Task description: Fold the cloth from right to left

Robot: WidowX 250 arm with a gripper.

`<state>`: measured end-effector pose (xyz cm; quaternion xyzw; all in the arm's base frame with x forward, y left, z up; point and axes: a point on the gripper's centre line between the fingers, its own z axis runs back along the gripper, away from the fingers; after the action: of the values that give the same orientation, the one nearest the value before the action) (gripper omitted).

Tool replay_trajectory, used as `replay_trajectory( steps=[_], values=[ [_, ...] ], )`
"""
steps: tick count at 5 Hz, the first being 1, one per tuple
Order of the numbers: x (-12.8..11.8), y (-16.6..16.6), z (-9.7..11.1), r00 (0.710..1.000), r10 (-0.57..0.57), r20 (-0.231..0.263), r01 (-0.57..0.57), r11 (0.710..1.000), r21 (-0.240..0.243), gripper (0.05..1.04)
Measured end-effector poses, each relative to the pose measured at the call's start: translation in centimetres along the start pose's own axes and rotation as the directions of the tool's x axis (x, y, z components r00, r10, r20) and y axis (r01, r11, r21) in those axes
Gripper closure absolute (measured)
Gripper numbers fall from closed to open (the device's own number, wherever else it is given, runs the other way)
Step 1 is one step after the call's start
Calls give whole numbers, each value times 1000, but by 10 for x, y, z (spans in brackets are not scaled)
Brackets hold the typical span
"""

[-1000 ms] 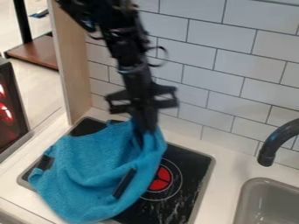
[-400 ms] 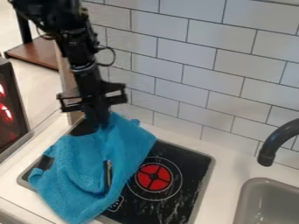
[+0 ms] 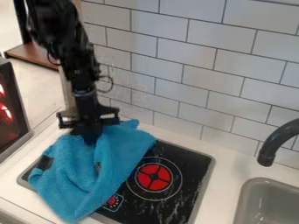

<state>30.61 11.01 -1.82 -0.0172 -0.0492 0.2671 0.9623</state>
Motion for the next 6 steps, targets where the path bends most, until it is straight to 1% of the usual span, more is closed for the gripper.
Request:
replay_trajectory(
  steps=[1, 2, 3, 4, 6],
  values=[
    [11, 11, -12, 999, 31, -10, -31, 1000, 1, 1033],
    [13, 13, -12, 999, 43, -10, -43, 999, 18, 1011],
    [12, 13, -12, 998, 64, -17, -64, 998, 18, 856],
    [10, 13, -12, 997, 74, -29, -74, 997, 19, 617],
    [7, 10, -8, 997, 68, -40, -68, 998, -2, 120]
  ],
)
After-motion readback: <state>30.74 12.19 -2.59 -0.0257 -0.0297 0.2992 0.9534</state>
